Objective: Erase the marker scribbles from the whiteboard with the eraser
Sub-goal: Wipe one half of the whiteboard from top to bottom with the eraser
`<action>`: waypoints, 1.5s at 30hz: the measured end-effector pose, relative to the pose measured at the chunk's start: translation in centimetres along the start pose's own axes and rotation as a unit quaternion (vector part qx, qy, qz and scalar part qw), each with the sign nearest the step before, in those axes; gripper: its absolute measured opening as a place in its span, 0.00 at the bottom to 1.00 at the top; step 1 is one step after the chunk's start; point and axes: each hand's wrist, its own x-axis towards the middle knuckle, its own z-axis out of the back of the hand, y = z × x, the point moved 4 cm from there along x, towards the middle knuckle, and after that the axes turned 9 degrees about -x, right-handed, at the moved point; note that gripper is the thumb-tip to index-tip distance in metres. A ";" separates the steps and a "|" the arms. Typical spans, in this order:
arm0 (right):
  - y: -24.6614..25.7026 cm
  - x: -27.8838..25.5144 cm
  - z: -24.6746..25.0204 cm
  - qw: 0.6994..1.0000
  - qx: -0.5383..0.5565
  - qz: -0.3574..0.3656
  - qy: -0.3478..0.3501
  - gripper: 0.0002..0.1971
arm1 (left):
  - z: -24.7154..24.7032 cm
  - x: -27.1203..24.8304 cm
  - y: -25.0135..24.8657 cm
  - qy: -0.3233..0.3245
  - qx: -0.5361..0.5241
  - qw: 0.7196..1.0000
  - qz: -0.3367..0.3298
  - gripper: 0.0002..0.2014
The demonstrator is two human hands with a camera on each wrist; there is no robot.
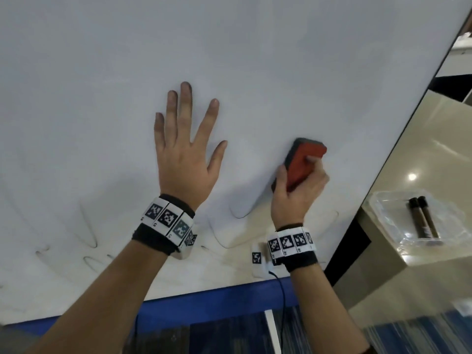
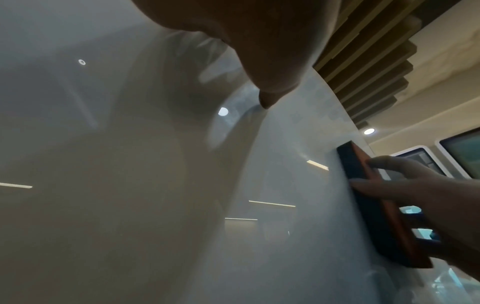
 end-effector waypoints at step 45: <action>-4.7 -6.5 -0.4 0.998 -0.044 -0.037 0.035 0.26 | -0.6 -0.2 0.5 -0.018 -0.036 0.999 -0.016 0.30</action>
